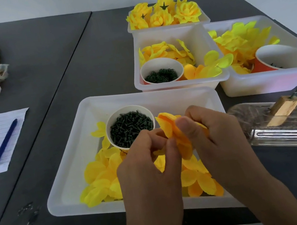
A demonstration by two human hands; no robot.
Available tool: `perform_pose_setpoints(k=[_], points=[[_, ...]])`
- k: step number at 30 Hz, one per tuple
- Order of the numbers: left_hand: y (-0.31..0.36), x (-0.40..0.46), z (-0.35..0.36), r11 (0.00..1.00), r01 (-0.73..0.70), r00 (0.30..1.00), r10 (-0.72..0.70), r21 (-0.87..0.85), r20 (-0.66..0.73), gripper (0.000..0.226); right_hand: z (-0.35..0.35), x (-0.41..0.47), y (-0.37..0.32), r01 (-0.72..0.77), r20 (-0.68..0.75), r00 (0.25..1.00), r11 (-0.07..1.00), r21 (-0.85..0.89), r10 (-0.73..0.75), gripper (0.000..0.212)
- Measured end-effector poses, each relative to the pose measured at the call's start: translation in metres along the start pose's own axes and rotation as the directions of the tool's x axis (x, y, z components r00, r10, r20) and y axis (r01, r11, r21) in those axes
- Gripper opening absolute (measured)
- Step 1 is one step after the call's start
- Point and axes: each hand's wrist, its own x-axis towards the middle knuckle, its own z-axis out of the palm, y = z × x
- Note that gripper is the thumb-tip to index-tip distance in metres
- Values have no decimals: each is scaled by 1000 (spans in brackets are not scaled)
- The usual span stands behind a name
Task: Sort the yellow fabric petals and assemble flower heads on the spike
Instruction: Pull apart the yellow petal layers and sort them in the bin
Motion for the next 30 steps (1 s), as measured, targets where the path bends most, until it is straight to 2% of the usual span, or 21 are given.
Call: perform_pose_setpoints(k=[2, 4, 8, 10, 13, 16, 19, 21, 24, 28, 30], points=[[0, 1, -3, 1000, 6, 1000, -6, -3, 0, 23, -1, 0, -1, 4, 96, 995, 1000, -25, -2, 33], [-2, 1, -3, 999, -13, 1000, 13, 29, -11, 25, -1, -1, -1, -8, 130, 991, 998, -63, 16, 28], [-2, -3, 2, 980, -137, 990, 139, 144, -6, 25, -4, -3, -2, -73, 72, 994, 994, -83, 79, 18], [-2, -5, 5, 970, -193, 981, 194, 145, 10, 20, -5, -3, -2, -100, 26, 994, 989, -107, 104, 16], [-3, -3, 6, 988, -148, 989, 147, 51, 7, 19, 1, -7, -6, -99, -91, 992, 989, -109, 90, 23], [-1, 0, 3, 997, -76, 997, 76, -27, -5, 23, 11, -12, -8, -30, -163, 987, 987, -157, 4, 24], [1, 1, 0, 997, -26, 999, 28, -77, 26, 44, 18, -16, -10, 52, -192, 977, 979, -197, -90, 19], [-1, 1, -1, 991, -7, 1000, 10, -137, 27, 37, 21, -17, -12, 77, -230, 966, 978, -192, -121, 17], [-2, -1, 1, 946, 33, 998, -16, -322, 54, 23, 20, -17, -16, 73, -295, 950, 990, -123, -107, 11], [1, 0, -2, 922, 25, 999, -10, -387, 39, 9, 19, -17, -21, 33, -309, 950, 999, -16, -37, 16], [4, 1, -2, 915, 23, 1000, -14, -402, 24, 9, 18, -16, -22, -10, -302, 953, 996, 84, 35, 22]])
